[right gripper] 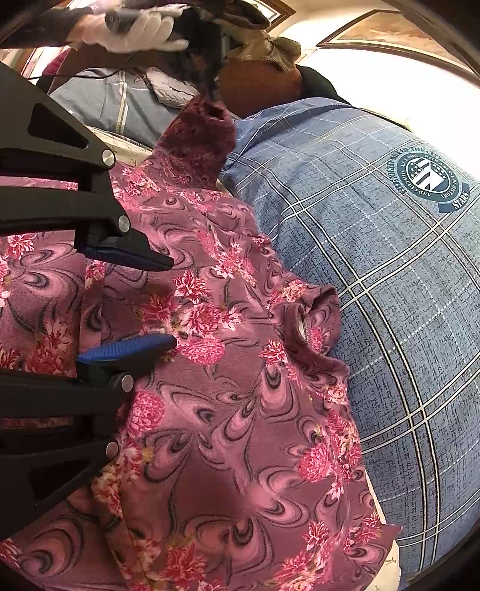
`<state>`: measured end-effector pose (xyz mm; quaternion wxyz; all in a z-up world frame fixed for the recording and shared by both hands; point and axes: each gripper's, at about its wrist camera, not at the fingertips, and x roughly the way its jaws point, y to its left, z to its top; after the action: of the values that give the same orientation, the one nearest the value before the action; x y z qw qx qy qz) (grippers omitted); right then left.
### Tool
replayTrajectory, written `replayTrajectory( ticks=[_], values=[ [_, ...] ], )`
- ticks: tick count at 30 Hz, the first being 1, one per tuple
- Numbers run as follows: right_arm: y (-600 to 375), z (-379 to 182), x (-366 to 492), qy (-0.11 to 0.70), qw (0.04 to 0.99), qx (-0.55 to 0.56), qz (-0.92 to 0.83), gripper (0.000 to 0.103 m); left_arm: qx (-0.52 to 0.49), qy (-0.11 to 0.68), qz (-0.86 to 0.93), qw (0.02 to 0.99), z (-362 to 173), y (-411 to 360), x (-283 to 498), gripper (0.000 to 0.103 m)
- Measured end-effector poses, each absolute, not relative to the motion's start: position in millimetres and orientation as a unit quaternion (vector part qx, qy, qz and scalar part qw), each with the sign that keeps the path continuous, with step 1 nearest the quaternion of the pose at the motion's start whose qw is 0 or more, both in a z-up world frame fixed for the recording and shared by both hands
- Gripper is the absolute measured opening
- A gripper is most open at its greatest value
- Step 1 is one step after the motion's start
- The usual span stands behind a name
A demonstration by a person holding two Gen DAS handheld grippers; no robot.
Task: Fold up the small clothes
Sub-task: 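Open the left gripper and smooth the folded shirt with both grippers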
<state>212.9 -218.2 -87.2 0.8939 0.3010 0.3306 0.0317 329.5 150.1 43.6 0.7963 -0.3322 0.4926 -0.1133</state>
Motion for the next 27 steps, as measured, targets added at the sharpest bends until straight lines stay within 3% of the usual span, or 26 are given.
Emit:
replayTrajectory(
  ticks=[4, 8, 15, 17, 19, 21, 27],
  values=[
    [-221, -88, 212, 0.328, 0.893, 0.307, 0.036, 0.038, -0.329, 0.506, -0.167, 0.779, 37, 85, 324, 0.006],
    [-223, -89, 209, 0.323, 0.892, 0.313, 0.042, 0.038, -0.332, 0.553, -0.194, 0.739, -14, 20, 330, 0.006],
    [-228, -91, 204, 0.317, 0.89, 0.324, 0.05, 0.038, -0.356, 0.622, -0.169, 0.676, -94, 3, 344, 0.007],
    [-228, -92, 203, 0.318, 0.889, 0.325, 0.051, 0.038, -0.353, 0.608, -0.183, 0.687, -85, 16, 336, 0.01],
    [-229, -92, 203, 0.323, 0.886, 0.327, 0.052, 0.038, -0.339, 0.585, -0.189, 0.713, -75, 36, 321, 0.032],
    [-230, -88, 207, 0.344, 0.878, 0.329, 0.048, 0.038, -0.307, 0.561, -0.172, 0.749, -56, 60, 300, 0.046],
    [-202, -48, 215, 0.328, 0.889, 0.313, 0.06, 0.041, -0.317, 0.544, -0.155, 0.761, -55, 121, 258, 0.049]
  ],
)
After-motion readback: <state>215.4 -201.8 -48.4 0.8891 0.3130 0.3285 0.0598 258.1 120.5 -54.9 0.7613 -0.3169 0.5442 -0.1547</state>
